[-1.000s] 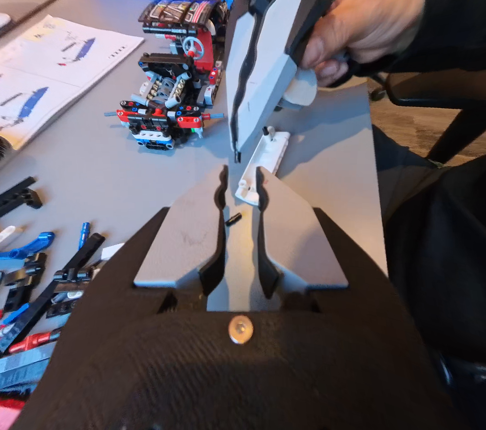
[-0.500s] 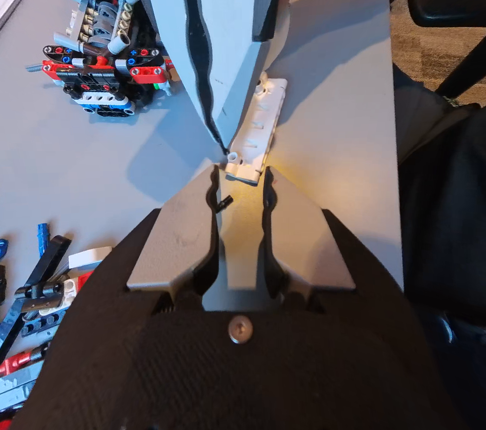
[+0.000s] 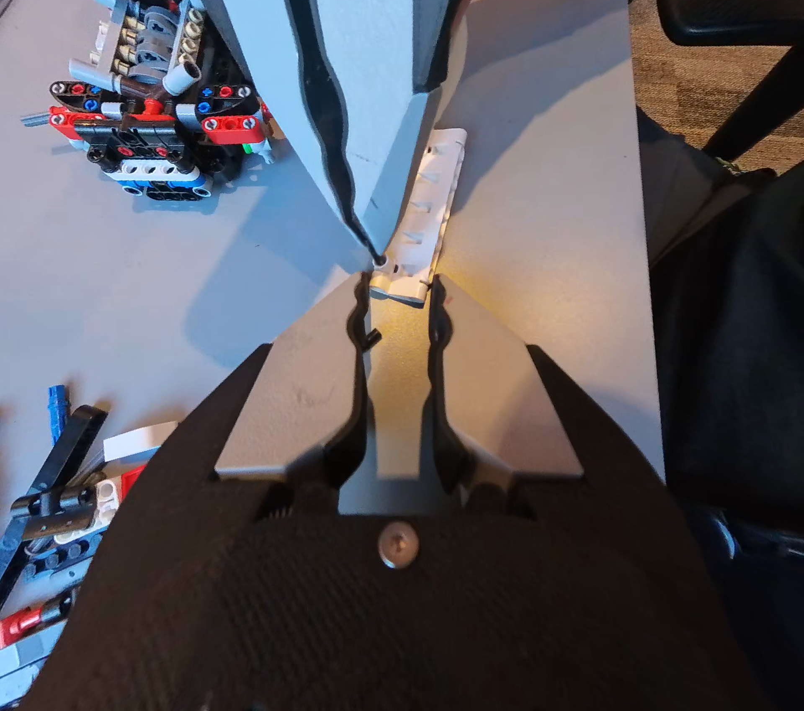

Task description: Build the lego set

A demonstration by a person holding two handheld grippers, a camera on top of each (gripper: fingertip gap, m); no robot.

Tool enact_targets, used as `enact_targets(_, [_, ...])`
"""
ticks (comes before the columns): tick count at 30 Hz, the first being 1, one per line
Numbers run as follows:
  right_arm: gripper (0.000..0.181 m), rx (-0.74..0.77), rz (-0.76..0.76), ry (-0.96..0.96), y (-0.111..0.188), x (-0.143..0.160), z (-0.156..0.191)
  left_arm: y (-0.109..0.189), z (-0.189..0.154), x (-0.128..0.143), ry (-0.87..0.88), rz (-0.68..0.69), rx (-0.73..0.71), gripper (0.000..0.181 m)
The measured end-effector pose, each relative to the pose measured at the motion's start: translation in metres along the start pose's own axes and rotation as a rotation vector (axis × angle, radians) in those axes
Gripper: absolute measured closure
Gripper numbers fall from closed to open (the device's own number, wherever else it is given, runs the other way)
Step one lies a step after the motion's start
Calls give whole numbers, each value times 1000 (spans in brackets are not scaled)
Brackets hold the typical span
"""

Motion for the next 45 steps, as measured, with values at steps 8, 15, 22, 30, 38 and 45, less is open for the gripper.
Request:
enact_targets(8, [180,14,21,14,6,-4,0,0,0,0,-3,1,-6,156])
enact_targets(15, [180,3,45,12,0,-5,0,0,-1,0,-10,2,-12,156])
enact_targets(22, [180,13,102,18,-1,-10,1,-1,-1,-1,-16,3,-11,156])
enact_targets(30, [179,-20,145,-44,-3,-16,-1,-1,-3,-1,-22,4,-13,157])
enact_targets(38, [179,26,61,81,-2,-4,4,-1,-3,-1,-23,2,-9,157])
enact_targets(45, [179,35,73,134,-3,-7,5,-1,-3,-1,-24,2,-11,157])
Point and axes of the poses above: each gripper's, where its closed fingertips meet, y back along the fingers, x out of its underside, z = x × y across the jaws, the point moved 10 cm from there along y, back along the fingers, and after that the axes turned 13 degrees about -y, right-handed, at the moved point
